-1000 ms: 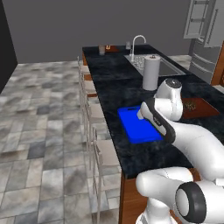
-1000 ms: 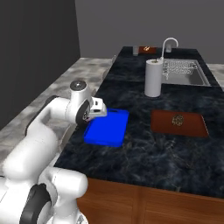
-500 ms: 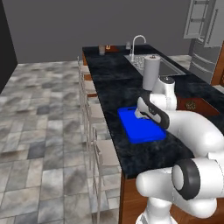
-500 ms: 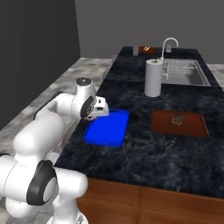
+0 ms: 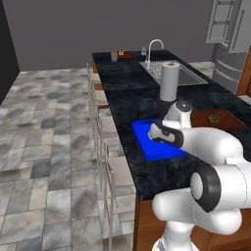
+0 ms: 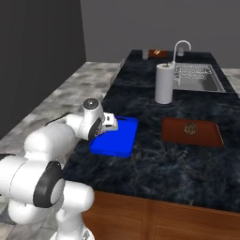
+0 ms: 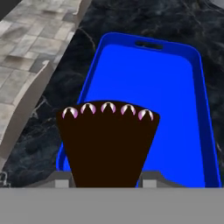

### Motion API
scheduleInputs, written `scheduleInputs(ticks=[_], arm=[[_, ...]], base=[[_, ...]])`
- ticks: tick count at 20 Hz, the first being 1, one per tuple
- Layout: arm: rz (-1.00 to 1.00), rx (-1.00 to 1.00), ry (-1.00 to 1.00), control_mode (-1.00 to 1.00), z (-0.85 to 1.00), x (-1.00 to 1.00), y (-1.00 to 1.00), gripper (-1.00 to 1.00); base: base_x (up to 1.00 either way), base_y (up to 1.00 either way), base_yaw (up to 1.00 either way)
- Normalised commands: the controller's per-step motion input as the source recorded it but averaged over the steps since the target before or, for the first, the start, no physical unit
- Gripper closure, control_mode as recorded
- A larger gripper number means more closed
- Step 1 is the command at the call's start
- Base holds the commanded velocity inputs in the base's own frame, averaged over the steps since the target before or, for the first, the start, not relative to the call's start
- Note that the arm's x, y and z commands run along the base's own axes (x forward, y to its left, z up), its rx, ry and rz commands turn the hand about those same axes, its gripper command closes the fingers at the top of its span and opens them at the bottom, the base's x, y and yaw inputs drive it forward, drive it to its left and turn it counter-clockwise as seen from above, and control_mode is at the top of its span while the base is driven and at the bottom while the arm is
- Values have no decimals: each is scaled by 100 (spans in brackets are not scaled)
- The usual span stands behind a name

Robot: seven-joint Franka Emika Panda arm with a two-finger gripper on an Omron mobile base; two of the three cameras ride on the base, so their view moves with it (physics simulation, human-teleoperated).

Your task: Take the cakes from the fridge and place them on the empty tray on the dining counter.

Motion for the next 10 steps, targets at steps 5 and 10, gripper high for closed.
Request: scheduleInputs(ticks=[5, 10], arm=[[0, 0, 16, -100, 0, 59, 0, 100], [0, 0, 10, -100, -4, 54, -1, 100]], base=[[0, 0, 0], [0, 0, 0]])
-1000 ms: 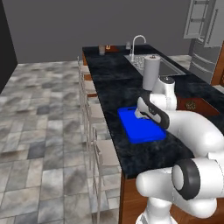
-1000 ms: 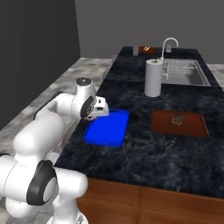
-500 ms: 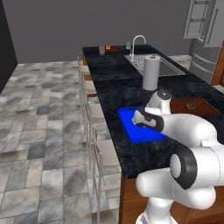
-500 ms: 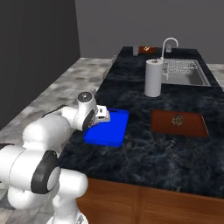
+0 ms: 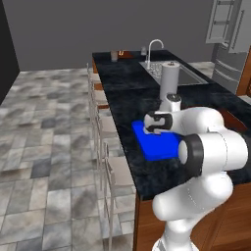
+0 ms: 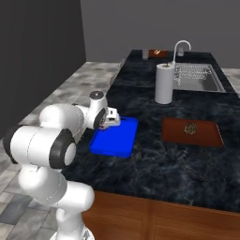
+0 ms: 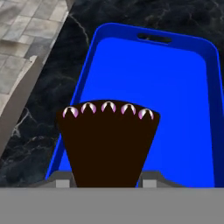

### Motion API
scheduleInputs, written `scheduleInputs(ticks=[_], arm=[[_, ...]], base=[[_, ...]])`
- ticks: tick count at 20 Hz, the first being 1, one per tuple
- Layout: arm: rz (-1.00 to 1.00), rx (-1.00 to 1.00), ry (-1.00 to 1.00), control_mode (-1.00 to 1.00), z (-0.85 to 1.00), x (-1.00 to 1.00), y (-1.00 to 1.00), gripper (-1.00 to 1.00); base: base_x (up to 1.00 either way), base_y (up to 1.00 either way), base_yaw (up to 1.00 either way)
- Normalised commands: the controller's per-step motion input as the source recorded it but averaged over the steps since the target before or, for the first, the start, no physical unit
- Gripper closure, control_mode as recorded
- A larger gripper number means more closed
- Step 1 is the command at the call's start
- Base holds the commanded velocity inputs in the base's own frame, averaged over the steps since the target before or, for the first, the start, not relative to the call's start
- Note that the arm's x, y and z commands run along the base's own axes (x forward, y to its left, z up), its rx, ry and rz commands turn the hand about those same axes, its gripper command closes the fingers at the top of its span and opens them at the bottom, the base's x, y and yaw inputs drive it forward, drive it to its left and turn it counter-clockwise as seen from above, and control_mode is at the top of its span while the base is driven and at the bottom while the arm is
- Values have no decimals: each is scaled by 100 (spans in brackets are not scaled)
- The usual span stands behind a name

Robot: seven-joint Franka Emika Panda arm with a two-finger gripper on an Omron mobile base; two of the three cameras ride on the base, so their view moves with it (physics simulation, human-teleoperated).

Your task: Take the cakes from the fridge and place them on the empty tray on the dining counter.

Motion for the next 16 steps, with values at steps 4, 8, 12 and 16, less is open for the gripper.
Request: scheduleInputs(ticks=[4, 8, 12, 16], arm=[[0, 2, 0, -100, -19, 43, -13, 100], [0, 1, 0, -100, -26, 36, -10, 100], [0, 0, 0, -100, -22, 31, 0, 100], [0, 0, 0, -100, -22, 32, 0, 100]], base=[[0, 0, 0], [0, 0, 0], [0, 0, 0], [0, 0, 0]])
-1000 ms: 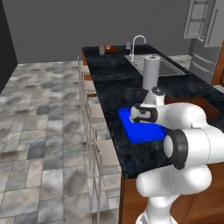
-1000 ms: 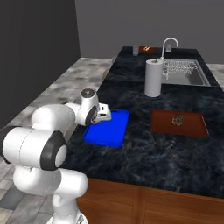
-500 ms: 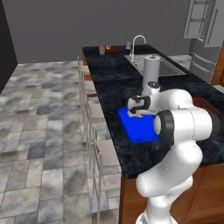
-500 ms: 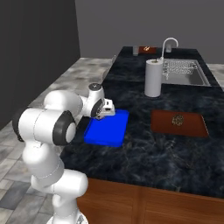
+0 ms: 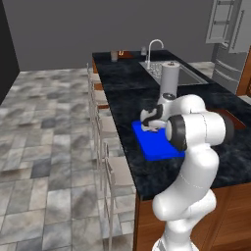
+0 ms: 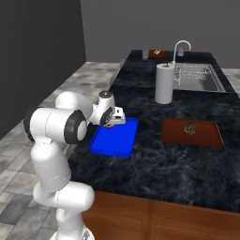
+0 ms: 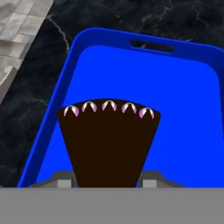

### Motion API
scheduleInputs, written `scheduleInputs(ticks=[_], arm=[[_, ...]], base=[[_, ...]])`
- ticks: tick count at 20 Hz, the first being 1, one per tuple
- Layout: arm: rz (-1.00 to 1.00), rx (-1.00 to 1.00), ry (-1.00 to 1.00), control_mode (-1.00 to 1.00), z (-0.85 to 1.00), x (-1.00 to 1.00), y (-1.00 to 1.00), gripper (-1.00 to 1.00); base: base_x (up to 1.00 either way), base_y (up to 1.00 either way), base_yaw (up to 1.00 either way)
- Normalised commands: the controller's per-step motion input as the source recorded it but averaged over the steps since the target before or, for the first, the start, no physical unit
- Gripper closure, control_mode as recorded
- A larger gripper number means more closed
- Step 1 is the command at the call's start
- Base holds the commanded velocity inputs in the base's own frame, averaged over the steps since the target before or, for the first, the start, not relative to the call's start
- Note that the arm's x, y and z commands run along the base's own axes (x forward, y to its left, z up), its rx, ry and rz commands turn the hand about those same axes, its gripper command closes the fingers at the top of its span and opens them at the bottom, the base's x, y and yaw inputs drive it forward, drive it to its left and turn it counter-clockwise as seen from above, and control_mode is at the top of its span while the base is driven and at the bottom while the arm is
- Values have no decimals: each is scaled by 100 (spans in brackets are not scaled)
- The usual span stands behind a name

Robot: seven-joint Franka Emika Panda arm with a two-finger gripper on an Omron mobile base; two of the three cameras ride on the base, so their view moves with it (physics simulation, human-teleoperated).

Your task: Take the cakes from the fridge and place them on the empty tray on the dining counter.

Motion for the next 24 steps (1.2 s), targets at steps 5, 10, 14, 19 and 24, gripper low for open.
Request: scheduleInputs(ticks=[5, 10, 14, 19, 24], arm=[[0, 0, 0, -100, -26, 33, 0, 100], [0, 0, 0, -100, -29, 36, 0, 100], [0, 0, 0, -100, -23, 36, 0, 100], [0, 0, 0, -100, -22, 34, 0, 100], [0, 0, 0, -100, -23, 30, 0, 100]], base=[[0, 0, 0], [0, 0, 0], [0, 0, 0], [0, 0, 0], [0, 0, 0]])
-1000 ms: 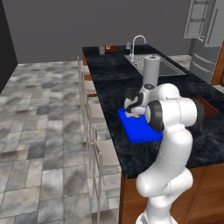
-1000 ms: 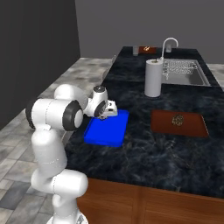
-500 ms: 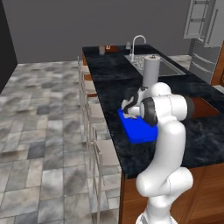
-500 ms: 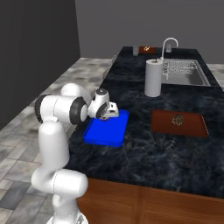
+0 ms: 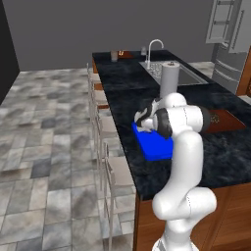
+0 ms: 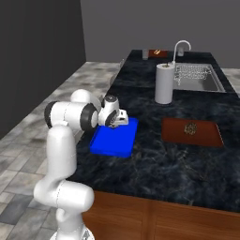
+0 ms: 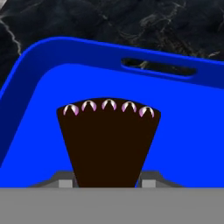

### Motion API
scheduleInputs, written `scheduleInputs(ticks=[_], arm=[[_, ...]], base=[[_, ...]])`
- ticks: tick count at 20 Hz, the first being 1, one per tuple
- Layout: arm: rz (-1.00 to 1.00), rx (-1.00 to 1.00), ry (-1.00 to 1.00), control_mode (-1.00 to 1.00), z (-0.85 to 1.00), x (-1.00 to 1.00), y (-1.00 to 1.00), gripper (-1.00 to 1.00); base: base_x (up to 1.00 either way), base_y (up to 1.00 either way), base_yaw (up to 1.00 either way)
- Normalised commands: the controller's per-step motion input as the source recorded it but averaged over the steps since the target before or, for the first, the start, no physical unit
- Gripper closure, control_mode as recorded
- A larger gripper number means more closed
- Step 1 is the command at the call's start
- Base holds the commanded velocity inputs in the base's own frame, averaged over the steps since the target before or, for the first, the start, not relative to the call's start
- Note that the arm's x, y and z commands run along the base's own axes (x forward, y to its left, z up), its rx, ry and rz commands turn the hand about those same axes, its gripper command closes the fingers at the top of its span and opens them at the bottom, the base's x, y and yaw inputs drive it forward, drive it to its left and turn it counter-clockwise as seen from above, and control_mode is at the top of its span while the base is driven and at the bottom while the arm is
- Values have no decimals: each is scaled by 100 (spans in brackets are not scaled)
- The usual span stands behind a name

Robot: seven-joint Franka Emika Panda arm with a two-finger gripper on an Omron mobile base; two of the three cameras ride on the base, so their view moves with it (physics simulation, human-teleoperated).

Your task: Take the cakes from the fridge and place them on the empty tray on the dining counter.

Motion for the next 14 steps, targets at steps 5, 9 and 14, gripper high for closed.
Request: scheduleInputs(ticks=[5, 9, 14], arm=[[0, 0, 0, -100, -27, 28, 0, 100], [0, 0, 0, -100, -38, 20, 0, -100], [0, 0, 3, -100, -30, 6, 0, -100]], base=[[0, 0, 0], [0, 0, 0], [0, 0, 0]])
